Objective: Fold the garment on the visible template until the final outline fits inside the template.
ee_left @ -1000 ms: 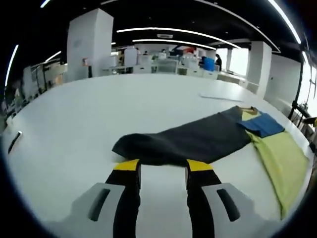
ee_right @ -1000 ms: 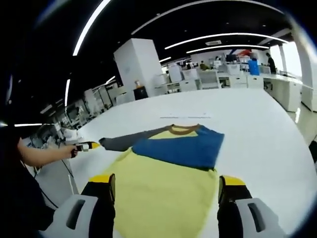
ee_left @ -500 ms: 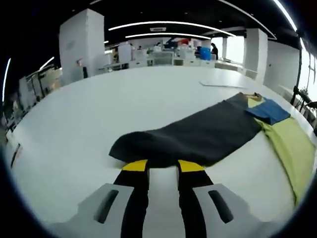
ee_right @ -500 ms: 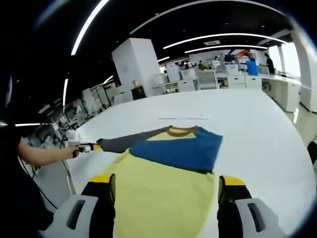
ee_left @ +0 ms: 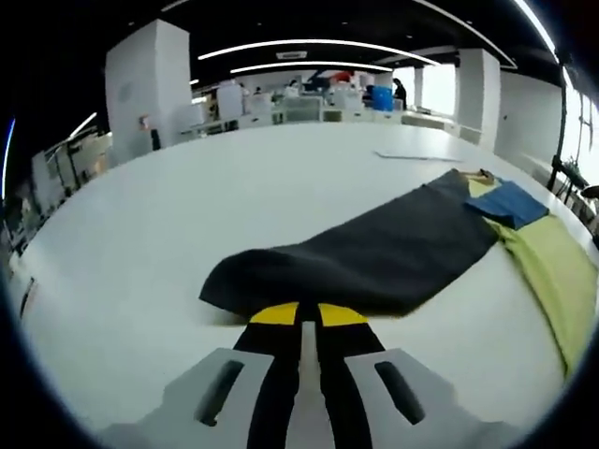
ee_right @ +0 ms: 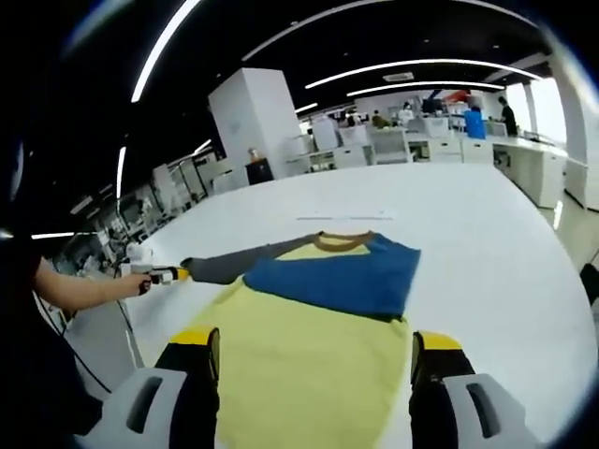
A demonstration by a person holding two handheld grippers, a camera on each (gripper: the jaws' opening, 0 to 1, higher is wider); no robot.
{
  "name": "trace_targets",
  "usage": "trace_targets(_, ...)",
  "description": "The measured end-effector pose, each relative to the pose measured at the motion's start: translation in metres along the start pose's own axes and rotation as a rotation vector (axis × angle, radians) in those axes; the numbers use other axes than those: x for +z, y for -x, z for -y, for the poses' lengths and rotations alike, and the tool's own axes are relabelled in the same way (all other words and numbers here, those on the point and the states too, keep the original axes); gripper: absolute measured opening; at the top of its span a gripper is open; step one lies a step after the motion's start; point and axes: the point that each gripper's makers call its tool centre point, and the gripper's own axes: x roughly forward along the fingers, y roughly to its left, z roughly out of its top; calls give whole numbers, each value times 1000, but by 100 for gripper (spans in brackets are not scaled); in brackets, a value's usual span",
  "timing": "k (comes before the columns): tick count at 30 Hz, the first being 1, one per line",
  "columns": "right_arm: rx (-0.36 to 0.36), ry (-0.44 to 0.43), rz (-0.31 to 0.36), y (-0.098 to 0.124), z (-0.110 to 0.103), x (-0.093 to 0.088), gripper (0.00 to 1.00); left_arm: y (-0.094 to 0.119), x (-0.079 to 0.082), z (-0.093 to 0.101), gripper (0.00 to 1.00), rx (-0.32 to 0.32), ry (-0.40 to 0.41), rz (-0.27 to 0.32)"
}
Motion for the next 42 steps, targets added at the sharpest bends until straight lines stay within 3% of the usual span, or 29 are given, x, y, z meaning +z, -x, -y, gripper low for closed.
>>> trace_targets(19,12,13,10,5,-4,-3,86,34,4,-14,0,28,36,15)
trace_targets(30,13,8,9,8,-6,-5,86,43,-12,-35,0,93,33,-37)
trace_targets(34,15,8,8,8,-7,-5,86,47,-21,-43,0,119,66,-52)
trace_targets(42,19,7,4,10,-10,-7,86,58,-22,-51,4,146,97,-49)
